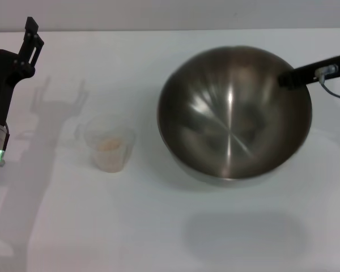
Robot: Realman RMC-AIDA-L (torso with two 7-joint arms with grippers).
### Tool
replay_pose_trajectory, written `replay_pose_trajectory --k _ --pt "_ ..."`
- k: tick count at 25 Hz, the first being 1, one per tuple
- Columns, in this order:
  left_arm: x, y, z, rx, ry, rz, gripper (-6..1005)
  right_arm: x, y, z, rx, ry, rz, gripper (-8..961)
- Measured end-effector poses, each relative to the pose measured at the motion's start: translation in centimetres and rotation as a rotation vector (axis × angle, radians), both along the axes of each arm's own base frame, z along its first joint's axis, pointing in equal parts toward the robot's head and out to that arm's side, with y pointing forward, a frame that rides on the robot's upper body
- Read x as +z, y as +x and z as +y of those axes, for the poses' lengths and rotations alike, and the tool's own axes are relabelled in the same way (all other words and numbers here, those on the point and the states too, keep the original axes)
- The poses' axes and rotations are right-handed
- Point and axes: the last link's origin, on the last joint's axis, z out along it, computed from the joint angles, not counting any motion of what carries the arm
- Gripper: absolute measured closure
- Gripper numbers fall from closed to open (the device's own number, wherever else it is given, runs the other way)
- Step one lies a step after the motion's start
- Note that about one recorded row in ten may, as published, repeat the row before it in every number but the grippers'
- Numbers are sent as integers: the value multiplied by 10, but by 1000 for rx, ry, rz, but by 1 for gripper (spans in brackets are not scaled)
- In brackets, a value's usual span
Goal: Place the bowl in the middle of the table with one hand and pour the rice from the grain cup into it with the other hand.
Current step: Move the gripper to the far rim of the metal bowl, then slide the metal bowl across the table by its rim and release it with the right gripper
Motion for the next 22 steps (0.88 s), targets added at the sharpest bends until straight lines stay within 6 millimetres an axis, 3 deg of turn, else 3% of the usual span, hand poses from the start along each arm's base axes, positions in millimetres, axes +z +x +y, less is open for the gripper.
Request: replay_pose_trajectory --k 6,12,22 --pt "0 -1 0 1 1 2 184 -2 -8 1 39 6 36 930" --pt "1 0 1 -2 1 5 184 -16 -12 4 53 -43 114 931" --pt "2 1 1 -9 9 6 185 -35 2 8 -11 -101 133 932"
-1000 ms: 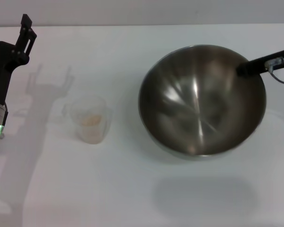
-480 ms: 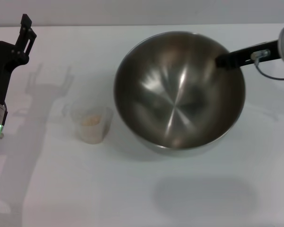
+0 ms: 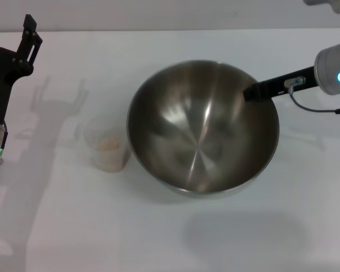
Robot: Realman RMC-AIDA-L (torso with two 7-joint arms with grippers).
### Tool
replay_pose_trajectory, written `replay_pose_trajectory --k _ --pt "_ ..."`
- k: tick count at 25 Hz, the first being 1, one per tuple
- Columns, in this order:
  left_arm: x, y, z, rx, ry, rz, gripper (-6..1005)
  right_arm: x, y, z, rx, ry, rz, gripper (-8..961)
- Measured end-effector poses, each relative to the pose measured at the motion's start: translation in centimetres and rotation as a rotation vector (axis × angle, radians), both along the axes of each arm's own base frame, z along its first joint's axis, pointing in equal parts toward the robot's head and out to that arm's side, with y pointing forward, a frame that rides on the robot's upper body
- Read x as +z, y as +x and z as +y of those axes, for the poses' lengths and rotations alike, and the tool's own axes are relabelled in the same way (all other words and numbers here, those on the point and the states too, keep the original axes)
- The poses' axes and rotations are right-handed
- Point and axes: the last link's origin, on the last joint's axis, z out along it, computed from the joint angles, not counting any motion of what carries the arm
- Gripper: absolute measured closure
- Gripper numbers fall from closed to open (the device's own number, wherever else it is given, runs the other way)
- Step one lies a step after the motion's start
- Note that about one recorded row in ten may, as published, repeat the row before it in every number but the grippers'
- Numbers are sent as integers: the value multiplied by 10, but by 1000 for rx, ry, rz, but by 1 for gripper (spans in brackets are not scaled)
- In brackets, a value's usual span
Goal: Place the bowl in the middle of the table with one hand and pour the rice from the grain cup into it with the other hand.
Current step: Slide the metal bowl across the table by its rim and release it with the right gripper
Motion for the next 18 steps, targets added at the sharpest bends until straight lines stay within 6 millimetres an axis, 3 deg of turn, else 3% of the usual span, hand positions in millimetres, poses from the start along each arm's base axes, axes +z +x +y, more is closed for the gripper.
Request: replay_pose_trajectory --k 18 --pt "-1 -1 -2 2 0 -2 184 -17 10 0 -37 -55 -9 934"
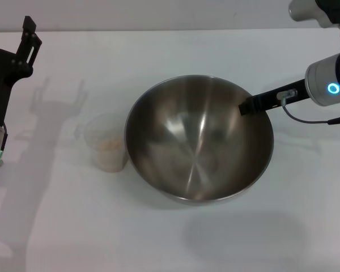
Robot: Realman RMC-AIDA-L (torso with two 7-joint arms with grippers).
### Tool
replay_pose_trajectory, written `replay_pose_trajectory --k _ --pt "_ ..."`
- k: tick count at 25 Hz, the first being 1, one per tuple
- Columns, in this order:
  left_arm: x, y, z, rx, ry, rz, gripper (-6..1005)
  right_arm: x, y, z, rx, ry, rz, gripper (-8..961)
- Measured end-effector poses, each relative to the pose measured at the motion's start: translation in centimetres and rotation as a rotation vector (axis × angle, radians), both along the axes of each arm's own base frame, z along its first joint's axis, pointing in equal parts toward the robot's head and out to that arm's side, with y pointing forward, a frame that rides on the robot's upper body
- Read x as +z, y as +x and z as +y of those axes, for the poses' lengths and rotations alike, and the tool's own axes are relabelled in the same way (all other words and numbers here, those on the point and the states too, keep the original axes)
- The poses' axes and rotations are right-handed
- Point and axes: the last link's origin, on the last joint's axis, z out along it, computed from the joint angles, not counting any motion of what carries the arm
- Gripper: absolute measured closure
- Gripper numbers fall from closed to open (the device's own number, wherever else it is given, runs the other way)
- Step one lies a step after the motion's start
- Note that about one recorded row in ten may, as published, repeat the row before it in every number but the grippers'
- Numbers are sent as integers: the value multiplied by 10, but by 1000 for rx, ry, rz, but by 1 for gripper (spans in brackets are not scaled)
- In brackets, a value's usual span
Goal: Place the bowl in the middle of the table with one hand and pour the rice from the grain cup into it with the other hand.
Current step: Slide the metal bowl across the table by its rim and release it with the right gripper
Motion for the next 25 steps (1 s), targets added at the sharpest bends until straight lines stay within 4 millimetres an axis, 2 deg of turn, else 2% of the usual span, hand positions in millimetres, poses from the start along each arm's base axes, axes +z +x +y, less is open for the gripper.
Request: replay_pose_trajectory --k 10,15,25 --pt "0 0 -3 -7 4 -7 184 -2 -1 0 -6 -12 0 871" --pt "0 0 -7 -14 13 -12 185 -1 -3 -1 10 -10 -6 781" --pt "1 -3 -11 -7 19 -14 185 16 -16 3 84 68 -49 591"
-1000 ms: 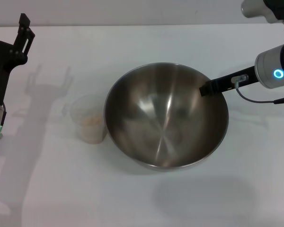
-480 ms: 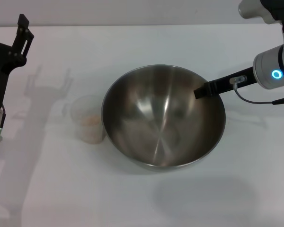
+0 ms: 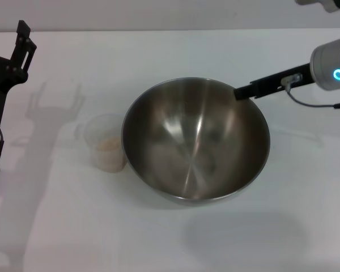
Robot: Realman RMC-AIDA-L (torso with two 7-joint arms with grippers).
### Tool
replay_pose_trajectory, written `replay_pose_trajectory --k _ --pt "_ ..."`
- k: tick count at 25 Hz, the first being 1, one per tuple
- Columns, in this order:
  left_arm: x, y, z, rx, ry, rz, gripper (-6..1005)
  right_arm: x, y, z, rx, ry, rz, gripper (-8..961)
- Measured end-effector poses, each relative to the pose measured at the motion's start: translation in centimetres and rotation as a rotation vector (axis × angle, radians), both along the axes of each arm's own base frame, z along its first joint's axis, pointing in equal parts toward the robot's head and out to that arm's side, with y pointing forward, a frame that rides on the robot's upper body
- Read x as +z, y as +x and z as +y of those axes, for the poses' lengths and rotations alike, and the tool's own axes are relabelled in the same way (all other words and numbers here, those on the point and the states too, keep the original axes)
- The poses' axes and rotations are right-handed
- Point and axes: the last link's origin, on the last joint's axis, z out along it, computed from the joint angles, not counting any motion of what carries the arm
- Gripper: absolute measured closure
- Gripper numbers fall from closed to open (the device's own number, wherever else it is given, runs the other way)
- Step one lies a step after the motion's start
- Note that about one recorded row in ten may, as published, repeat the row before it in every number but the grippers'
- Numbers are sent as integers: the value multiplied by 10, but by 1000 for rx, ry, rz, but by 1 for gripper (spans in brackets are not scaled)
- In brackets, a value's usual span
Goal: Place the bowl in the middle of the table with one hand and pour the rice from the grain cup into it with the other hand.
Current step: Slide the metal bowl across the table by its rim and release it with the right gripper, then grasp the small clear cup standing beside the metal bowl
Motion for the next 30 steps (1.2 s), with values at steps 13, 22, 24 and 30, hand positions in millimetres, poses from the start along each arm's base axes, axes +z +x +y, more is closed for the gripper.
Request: replay_pose_trajectory --k 13,22,24,30 --pt "1 -5 -4 14 3 1 184 29 -24 32 189 272 -22 452" --pt "3 -5 -2 14 10 7 184 27 -41 42 372 516 19 452" --pt "4 -5 -2 14 13 12 184 23 -41 40 427 579 19 452" --pt "5 -4 0 10 17 18 185 5 -25 30 532 778 41 452"
